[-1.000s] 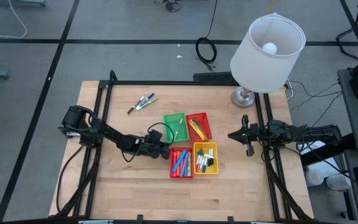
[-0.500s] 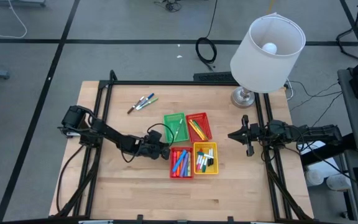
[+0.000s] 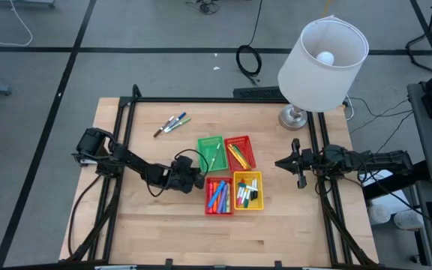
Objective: Pick & Place Markers
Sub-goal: Put the blue marker pen into the green bin
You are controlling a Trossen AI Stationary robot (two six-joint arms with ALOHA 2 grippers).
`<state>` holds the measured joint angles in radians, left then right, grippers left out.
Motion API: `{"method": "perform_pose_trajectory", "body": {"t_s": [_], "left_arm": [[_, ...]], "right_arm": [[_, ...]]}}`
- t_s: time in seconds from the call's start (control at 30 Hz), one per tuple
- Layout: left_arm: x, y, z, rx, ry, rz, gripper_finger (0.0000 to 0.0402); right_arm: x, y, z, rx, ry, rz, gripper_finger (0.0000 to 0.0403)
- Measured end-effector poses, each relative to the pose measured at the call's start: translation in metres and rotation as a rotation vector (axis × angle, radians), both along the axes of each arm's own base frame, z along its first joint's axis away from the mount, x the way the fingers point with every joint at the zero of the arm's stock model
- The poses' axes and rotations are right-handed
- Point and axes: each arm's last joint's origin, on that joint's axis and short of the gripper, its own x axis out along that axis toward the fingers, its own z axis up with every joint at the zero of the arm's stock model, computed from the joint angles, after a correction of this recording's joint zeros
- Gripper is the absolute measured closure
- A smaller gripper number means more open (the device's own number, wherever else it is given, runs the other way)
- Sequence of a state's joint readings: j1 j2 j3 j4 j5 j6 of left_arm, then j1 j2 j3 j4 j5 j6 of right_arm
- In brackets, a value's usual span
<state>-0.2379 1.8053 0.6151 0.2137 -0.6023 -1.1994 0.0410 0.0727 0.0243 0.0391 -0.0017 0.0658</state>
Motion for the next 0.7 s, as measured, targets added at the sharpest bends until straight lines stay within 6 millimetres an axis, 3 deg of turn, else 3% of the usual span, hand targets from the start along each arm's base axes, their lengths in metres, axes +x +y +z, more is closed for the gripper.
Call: {"method": "perform_pose_trajectory", "body": {"t_s": [0.27,0.7], "left_arm": [[-0.003,0.01,-0.001,0.112,0.003,0.121,0.04],[-0.006,0.048,0.002,0.199,0.064,0.26,0.0399]], "right_arm": [[0.0,0.0,0.0,0.0,0.0,0.0,0.0385],[0.0,0.0,0.0,0.0,0.0,0.0,0.0385]]}}
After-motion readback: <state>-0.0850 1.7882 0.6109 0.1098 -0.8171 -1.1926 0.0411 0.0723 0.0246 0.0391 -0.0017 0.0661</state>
